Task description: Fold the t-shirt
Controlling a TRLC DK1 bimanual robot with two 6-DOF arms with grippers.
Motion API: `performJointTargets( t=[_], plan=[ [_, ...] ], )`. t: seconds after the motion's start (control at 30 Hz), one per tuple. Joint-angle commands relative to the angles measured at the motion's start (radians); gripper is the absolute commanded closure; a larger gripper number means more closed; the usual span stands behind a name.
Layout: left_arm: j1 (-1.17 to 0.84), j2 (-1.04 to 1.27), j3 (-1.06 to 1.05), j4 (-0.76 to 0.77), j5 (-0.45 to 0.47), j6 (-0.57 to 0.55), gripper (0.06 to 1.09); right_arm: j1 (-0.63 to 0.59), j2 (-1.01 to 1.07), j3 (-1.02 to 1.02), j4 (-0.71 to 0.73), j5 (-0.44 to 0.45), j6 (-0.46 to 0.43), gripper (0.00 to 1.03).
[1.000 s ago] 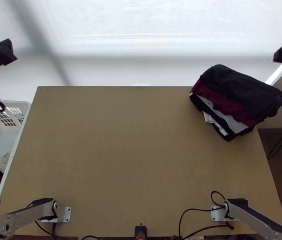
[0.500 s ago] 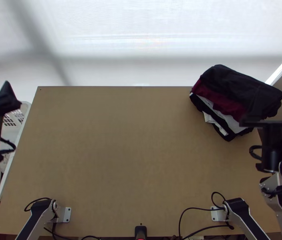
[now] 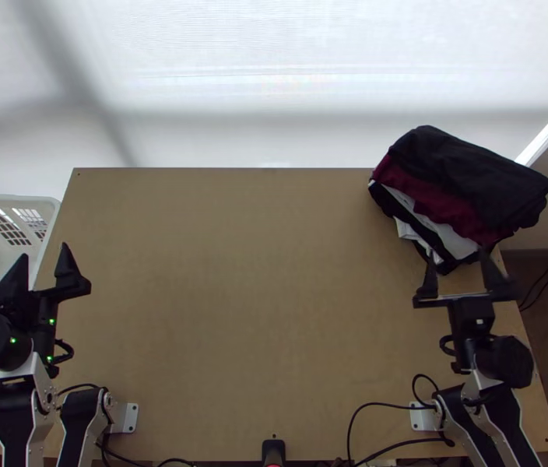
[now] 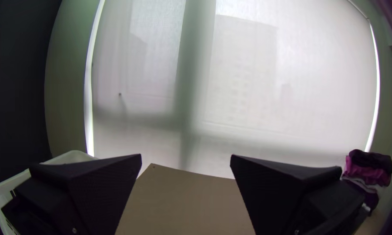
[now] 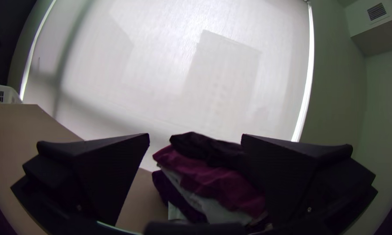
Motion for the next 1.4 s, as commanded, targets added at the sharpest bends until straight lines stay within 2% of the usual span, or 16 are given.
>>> performJointTargets(
  t=[0.0, 0.1, 0.13, 0.17, 0.23, 0.3, 0.37, 0.67, 0.93, 1.07, 1.37],
  plan=[
    [0.009, -0.058, -0.086, 0.034, -0.007, 0.028, 0.1, 0.016, -0.056, -0.095, 0.038, -0.006, -0.029, 0.04],
    [0.006, -0.128, -0.17, 0.042, -0.005, 0.058, 0.1, 0.016, -0.18, -0.192, 0.032, -0.006, -0.028, 0.04],
    [0.003, -0.144, -0.201, 0.051, -0.005, 0.068, 0.1, 0.016, -0.26, -0.213, -0.017, -0.007, -0.026, 0.04],
    [0.0, -0.154, -0.221, 0.051, -0.007, 0.068, 0.1, 0.017, -0.33, -0.213, -0.124, -0.016, -0.022, 0.04],
    [-0.001, -0.168, -0.245, 0.048, -0.005, 0.069, 0.1, 0.022, -0.332, -0.213, -0.175, -0.02, -0.002, 0.04],
    [-0.003, -0.18, -0.262, 0.043, -0.005, 0.066, 0.1, -0.006, -0.333, -0.213, -0.304, -0.018, 0.035, 0.04],
    [-0.004, -0.194, -0.291, 0.055, -0.005, 0.064, 0.1, -0.012, -0.332, -0.212, -0.367, -0.02, 0.074, 0.04],
    [-0.017, -0.368, -0.434, 0.059, -0.004, 0.069, 0.1, -0.067, -0.33, -0.21, -0.371, -0.02, 0.084, 0.04],
    [0.052, -0.365, -0.506, 0.065, -0.01, 0.126, 0.1, -0.066, -0.33, -0.212, -0.371, -0.02, 0.084, 0.04],
    [0.103, -0.365, -0.549, 0.177, -0.009, 0.204, 0.1, -0.067, -0.33, -0.21, -0.371, -0.021, 0.084, 0.04],
    [0.115, -0.363, -0.543, 0.134, 0.025, 0.221, 0.1, -0.066, -0.33, -0.21, -0.371, -0.021, 0.084, 0.04]
  ],
)
